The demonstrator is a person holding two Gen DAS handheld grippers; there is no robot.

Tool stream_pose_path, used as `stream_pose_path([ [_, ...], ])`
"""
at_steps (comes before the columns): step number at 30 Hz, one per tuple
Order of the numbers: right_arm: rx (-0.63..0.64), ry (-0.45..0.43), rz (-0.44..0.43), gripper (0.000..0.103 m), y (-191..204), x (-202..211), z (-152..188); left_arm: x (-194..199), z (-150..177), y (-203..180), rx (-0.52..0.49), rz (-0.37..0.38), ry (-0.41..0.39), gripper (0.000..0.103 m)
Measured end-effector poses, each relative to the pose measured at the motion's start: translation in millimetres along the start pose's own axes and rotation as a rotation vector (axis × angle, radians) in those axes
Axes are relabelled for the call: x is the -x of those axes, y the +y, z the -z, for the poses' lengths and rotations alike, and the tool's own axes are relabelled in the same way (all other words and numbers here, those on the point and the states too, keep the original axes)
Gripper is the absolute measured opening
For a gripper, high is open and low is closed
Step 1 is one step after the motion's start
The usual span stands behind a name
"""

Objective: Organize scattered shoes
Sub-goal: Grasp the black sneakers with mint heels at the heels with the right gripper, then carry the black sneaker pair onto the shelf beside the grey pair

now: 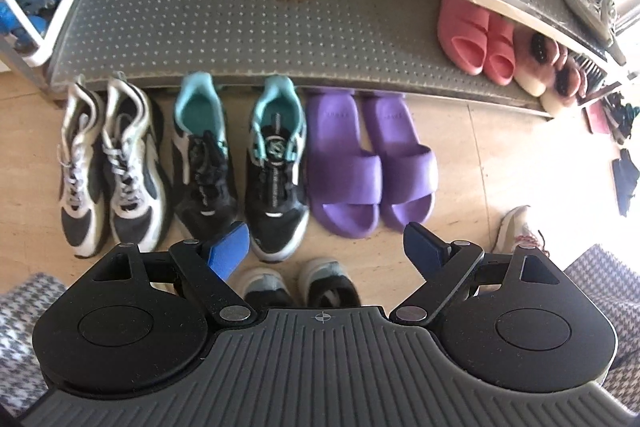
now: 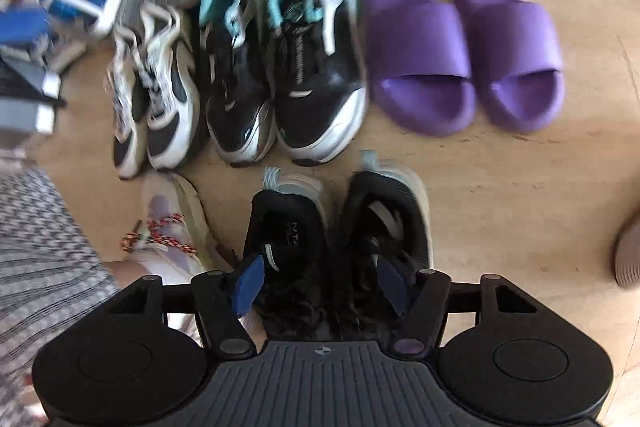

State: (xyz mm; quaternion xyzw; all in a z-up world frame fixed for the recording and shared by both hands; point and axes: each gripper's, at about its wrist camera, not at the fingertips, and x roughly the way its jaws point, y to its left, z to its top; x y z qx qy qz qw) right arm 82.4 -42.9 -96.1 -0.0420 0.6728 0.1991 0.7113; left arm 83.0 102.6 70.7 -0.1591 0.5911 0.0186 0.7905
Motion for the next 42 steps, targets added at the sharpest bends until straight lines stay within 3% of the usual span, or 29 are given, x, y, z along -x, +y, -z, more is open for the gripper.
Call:
stream_pose_path([
  [6,0.063,0.079,0.062,0.062,17,-46,-15,1,-7,19,0.047,0.018,0.006,0.089],
  [9,0.090,0.078,0.076,0.064,18,-67,-22,2,-12,20,0.056,0.026,-0.002,0.089],
  [15,0.004,0.077,0.125,0.065,4,-100,-21,-3,-18,13,0.048,0.049,0.009,0.089],
  [16,0.006,0.071,0.128,0.057,4,-103,-19,-4,-19,13,0.045,0.047,0.012,0.089],
  [17,0.034,0.039,0.117,0.034,4,-99,-14,-5,-19,13,0.045,0.037,0.012,0.089],
  [18,0.066,0.003,0.104,0.027,5,-94,-7,-5,-19,13,0.047,0.033,0.009,0.089],
  [19,0.076,-0.012,0.101,0.026,4,-89,-3,-4,-19,15,0.052,0.022,0.001,0.089],
  [25,0.134,-0.092,0.028,0.022,-2,-28,33,7,-18,21,0.069,-0.026,-0.068,0.089],
  [28,0.096,-0.182,0.000,0.021,-16,20,47,14,-18,21,0.071,-0.051,-0.100,0.089],
  [32,0.100,-0.391,0.054,0.021,-28,94,46,22,-16,17,0.092,-0.073,-0.141,0.089],
  [37,0.073,-0.655,0.151,0.021,-48,181,19,21,-15,-2,0.043,-0.088,-0.152,0.089],
  [42,0.070,-0.796,0.236,0.021,-69,243,-48,8,-17,-15,-0.012,-0.089,-0.117,0.089],
])
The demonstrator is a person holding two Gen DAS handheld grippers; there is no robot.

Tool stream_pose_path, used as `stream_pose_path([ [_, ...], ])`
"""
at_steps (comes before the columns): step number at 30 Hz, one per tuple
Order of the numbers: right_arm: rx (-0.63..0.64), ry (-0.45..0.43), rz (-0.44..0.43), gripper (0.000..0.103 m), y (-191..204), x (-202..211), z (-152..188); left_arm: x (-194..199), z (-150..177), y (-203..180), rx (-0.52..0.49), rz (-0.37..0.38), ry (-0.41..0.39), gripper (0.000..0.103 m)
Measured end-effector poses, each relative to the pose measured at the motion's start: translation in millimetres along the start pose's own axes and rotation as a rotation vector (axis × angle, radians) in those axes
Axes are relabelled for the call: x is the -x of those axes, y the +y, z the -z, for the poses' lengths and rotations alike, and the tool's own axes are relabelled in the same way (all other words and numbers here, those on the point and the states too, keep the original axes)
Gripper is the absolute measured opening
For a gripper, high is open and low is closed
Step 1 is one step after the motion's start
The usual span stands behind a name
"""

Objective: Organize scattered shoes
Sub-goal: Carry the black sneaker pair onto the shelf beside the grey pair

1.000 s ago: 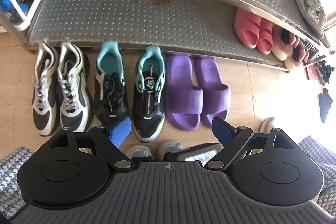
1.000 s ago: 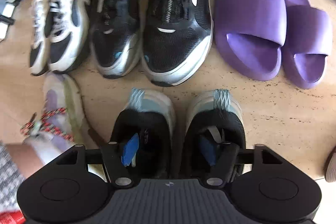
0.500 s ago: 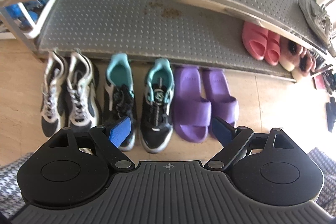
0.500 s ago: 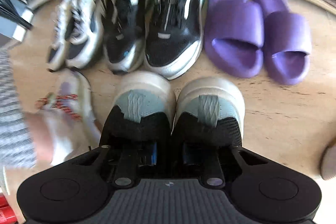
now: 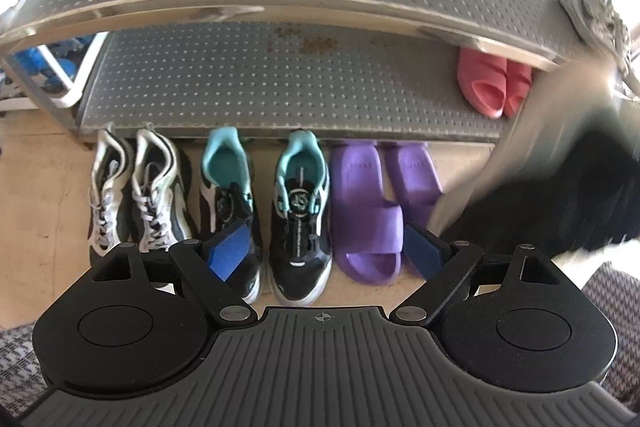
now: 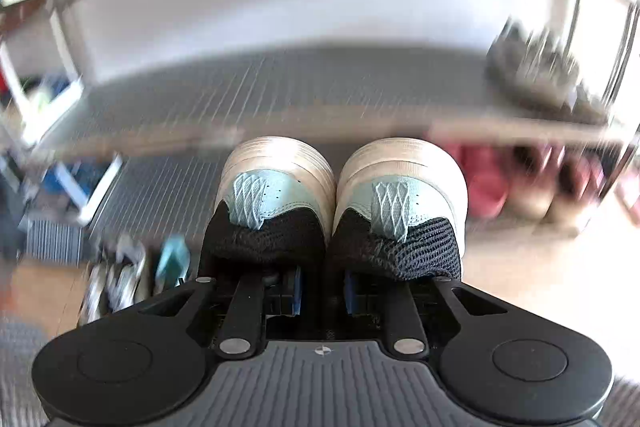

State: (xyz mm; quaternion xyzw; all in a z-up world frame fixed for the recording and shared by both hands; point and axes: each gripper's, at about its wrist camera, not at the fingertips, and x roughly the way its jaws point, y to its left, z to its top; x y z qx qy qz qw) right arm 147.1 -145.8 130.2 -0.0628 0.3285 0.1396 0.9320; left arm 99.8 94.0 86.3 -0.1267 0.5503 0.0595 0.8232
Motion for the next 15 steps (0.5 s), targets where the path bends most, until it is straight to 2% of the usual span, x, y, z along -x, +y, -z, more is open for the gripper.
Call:
stream_pose_path([
  [4,0.030,-0.028,0.054,0.021,-19,-33,-61,-9,-4,-6,-0.018,-0.001,0.022,0.089],
  [6,0.029,-0.056,0.062,0.021,-34,-68,-100,-16,-8,-10,-0.055,-0.026,0.027,0.089],
  [9,0.038,-0.171,0.076,0.023,-49,-110,-135,-28,-9,-16,-0.111,-0.086,0.035,0.088],
  [10,0.056,-0.213,0.078,0.024,-54,-125,-140,-29,-10,-17,-0.114,-0.091,0.039,0.088],
  [11,0.055,-0.228,0.077,0.029,-58,-139,-141,-33,-10,-18,-0.120,-0.098,0.048,0.088],
  [12,0.051,-0.238,0.076,0.030,-61,-152,-142,-37,-10,-19,-0.123,-0.099,0.059,0.088],
  [15,-0.059,-0.193,0.060,0.031,-82,-178,-148,-49,-8,-26,-0.142,-0.089,0.092,0.088],
])
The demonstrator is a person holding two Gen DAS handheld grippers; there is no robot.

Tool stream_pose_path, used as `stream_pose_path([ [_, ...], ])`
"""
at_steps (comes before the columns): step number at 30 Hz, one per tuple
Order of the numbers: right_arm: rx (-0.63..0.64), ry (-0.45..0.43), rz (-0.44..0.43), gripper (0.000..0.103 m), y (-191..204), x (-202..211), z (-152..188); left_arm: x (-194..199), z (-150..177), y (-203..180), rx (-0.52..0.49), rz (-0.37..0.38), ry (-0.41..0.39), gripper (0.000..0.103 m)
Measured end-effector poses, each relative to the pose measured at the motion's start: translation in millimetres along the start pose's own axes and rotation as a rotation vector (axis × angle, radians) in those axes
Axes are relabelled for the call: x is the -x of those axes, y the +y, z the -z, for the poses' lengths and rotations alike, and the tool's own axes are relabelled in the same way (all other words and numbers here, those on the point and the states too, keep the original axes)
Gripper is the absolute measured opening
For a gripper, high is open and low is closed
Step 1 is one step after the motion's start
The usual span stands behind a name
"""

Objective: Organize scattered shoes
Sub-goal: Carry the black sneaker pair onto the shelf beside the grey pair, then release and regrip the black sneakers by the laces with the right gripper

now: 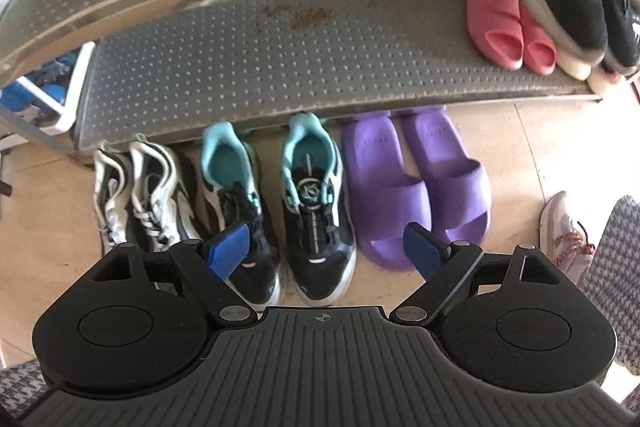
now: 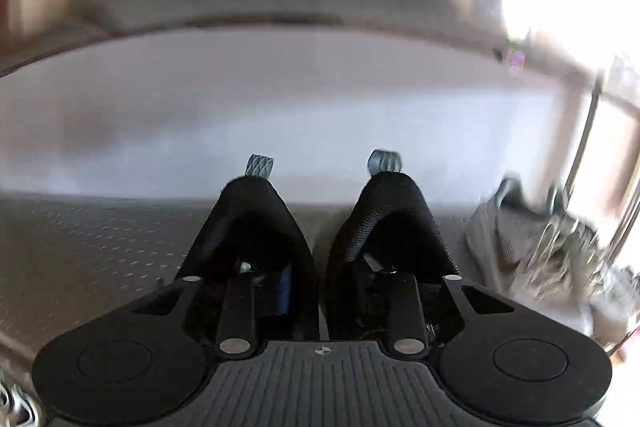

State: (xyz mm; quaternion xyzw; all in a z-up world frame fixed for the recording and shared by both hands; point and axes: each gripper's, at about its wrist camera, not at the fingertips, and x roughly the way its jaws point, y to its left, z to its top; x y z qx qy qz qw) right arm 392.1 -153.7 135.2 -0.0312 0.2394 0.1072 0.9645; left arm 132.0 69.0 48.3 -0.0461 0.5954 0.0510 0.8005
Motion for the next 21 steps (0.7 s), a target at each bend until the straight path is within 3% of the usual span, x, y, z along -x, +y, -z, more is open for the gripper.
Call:
stream_pose_path([
  [1,-0.050,0.023,-0.003,0.031,-8,-11,-1,-1,1,-2,-0.005,0.003,0.005,0.088],
  [6,-0.005,0.098,-0.018,0.040,-12,-19,-14,-5,2,-13,-0.034,0.027,0.024,0.088],
  [9,0.015,0.097,-0.042,0.055,-14,-6,-14,-6,1,-17,-0.041,0.033,0.027,0.088],
  [11,0.003,0.064,-0.080,0.066,-19,0,-7,-5,2,-18,-0.040,0.034,0.026,0.088],
  [13,0.023,0.010,-0.089,0.063,-24,2,5,-5,3,-18,-0.037,0.035,0.029,0.088],
  [16,0.055,-0.075,-0.027,0.059,-22,-15,18,-7,5,-18,-0.032,0.043,0.039,0.088],
  [21,0.046,-0.162,0.030,0.060,-17,-41,3,-13,3,-18,-0.043,0.028,0.056,0.088],
])
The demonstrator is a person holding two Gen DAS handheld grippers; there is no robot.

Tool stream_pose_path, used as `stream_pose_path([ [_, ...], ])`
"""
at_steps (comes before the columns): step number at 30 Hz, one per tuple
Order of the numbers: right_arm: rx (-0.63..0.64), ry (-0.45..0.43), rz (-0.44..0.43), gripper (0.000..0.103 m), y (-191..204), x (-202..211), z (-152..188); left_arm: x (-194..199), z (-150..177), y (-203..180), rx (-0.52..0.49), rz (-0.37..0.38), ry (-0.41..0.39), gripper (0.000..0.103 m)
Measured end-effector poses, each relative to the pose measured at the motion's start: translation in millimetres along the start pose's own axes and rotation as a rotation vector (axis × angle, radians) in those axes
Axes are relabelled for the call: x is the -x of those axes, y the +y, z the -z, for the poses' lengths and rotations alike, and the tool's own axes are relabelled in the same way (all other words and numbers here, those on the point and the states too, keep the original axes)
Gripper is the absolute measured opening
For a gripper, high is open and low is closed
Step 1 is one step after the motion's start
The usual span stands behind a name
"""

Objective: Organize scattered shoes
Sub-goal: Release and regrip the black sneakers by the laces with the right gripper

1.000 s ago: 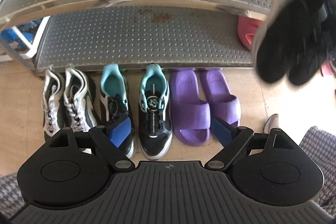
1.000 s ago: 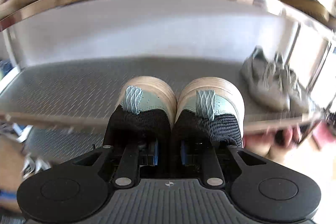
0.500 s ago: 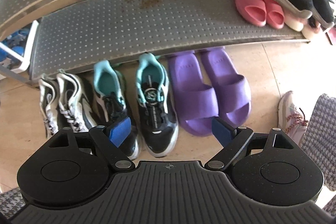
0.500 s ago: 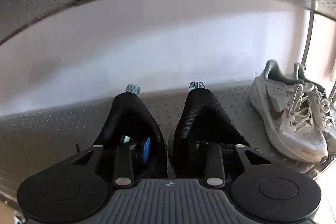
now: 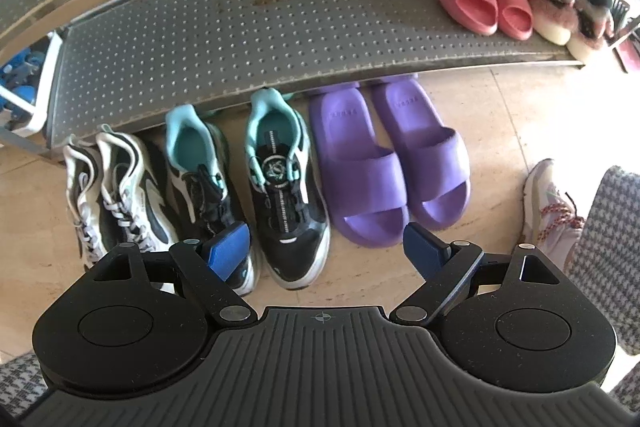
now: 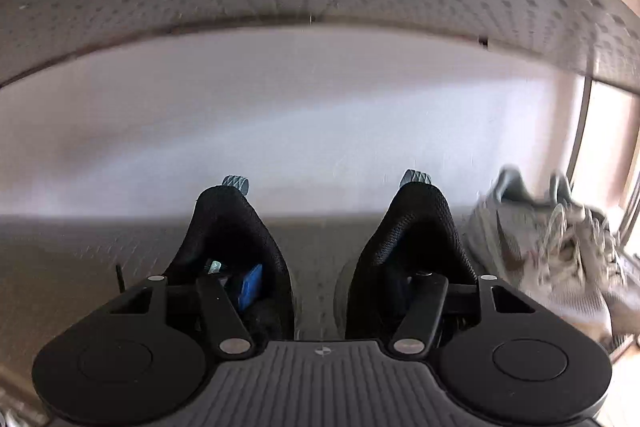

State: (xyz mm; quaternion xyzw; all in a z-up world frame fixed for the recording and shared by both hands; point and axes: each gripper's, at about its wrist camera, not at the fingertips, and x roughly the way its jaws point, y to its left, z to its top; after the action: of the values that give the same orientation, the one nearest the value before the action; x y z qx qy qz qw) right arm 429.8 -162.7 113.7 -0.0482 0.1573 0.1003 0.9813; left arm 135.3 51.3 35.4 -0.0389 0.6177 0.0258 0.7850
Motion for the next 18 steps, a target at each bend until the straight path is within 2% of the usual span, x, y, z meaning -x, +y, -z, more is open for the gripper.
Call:
stream_pose_path([
  [1,-0.003,0.013,0.013,0.067,1,-4,-3,-1,-1,1,0.002,-0.001,0.000,0.088],
  [2,-0.007,0.033,0.026,0.069,3,-7,-6,-1,-3,0,0.004,0.000,0.001,0.088],
  [6,-0.006,0.134,-0.005,0.070,-11,-12,-17,-2,-7,-8,-0.005,0.034,-0.004,0.088],
  [7,-0.008,0.135,-0.010,0.076,-13,-10,-18,-1,-7,-10,-0.006,0.041,-0.010,0.088],
  [8,-0.044,0.122,-0.031,0.094,-19,-5,-19,0,-7,-13,-0.011,0.048,-0.024,0.088],
  [9,-0.101,0.099,-0.070,0.102,-24,2,-21,3,-8,-19,-0.022,0.058,-0.060,0.087],
  [11,-0.144,0.094,-0.087,0.102,-24,4,-22,8,-9,-33,-0.062,0.073,-0.125,0.084],
  [14,-0.177,0.096,-0.079,0.102,-27,5,-25,33,-30,-77,-0.248,0.143,-0.256,0.084],
  [16,-0.206,0.085,-0.087,0.102,-31,16,-25,41,-40,-88,-0.287,0.149,-0.304,0.086],
  [18,-0.172,0.091,-0.098,0.102,-31,32,-25,42,-46,-88,-0.265,0.169,-0.312,0.087],
])
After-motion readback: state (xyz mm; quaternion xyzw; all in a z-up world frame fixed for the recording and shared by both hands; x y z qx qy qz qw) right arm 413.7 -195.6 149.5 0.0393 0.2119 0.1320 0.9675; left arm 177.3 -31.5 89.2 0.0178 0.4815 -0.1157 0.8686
